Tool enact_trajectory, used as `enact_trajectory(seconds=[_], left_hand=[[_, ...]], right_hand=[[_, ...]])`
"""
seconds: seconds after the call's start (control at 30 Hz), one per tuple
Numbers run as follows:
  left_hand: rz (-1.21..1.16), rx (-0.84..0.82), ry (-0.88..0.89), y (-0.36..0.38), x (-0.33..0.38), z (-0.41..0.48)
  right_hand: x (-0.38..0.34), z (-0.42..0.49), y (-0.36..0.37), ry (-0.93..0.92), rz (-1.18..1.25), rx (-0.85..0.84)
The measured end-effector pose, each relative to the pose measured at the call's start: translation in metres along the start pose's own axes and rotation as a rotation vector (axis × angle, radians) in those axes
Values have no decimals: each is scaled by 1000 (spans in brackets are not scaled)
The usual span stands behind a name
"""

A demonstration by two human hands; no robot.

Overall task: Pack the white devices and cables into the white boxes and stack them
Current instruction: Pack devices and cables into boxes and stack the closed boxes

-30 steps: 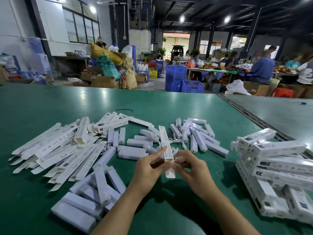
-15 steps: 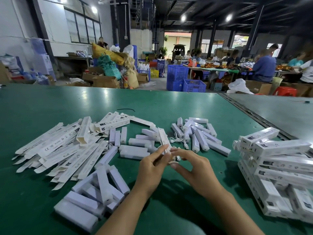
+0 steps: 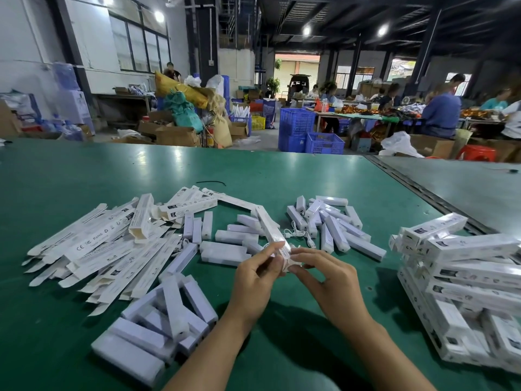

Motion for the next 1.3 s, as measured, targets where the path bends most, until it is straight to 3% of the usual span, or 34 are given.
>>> enact_trajectory(seconds=[0.57, 0.87, 1.1, 1.3], left_hand=[[0, -15, 34, 2, 2, -1], [-53, -65, -2, 5, 2, -2], [-105, -110, -38, 7, 3, -6], [-54, -181, 33, 13, 12, -9]], right_hand=[[3, -1, 4, 20, 71, -23], [30, -9, 7, 429, 266, -21], [36, -10, 6, 525, 301, -1], [40, -10, 5, 546, 374, 19]])
Point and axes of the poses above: each hand's wrist, its own z-axis towards the middle knuckle, its own y-axis out of the palm, x = y × z, the point moved 9 cm from there along z, towards the middle knuckle, and after that the axes turned 13 degrees about x, right-handed, at the moved point
